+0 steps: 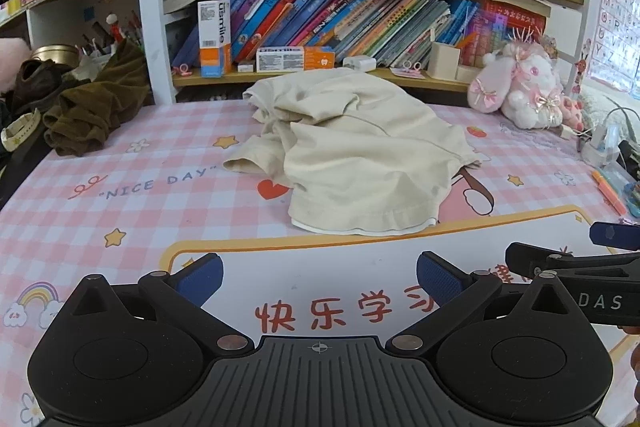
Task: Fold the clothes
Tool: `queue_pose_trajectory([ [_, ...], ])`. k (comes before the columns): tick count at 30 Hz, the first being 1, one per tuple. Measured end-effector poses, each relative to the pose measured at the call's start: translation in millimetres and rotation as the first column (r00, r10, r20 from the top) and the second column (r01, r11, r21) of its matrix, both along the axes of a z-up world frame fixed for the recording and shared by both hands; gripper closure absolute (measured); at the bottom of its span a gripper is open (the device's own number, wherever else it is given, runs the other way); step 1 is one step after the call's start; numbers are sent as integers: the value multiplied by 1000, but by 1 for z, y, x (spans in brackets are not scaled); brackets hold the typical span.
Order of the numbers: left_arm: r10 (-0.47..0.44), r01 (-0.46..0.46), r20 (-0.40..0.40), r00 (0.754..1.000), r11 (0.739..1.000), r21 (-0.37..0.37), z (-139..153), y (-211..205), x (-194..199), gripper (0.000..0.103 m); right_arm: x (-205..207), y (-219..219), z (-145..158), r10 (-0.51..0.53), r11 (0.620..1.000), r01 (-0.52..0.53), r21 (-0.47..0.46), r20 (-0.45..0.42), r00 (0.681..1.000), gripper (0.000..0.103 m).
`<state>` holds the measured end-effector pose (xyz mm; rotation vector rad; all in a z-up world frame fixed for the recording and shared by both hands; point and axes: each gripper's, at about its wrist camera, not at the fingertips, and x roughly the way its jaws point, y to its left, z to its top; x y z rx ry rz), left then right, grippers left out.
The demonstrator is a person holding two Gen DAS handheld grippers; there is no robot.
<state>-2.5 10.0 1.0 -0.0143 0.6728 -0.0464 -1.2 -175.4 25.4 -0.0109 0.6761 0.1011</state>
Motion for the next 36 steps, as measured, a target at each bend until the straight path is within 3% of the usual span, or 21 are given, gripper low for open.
queue_pose_trajectory([
  [15, -3, 3, -4, 1000, 1000, 1, 1, 0, 6, 0, 3, -1, 1, -2, 1000, 2, -5, 1, 1000, 0],
  [26, -69, 69, 17, 997, 997, 28, 4, -9, 6, 0, 0, -6, -1, -13, 1000, 13, -14, -8, 1000, 0],
  [36, -52, 52, 2, 999, 999, -15, 1, -2, 13, 0, -5, -6, 2, -15, 1000, 15, -22, 4, 1000, 0],
])
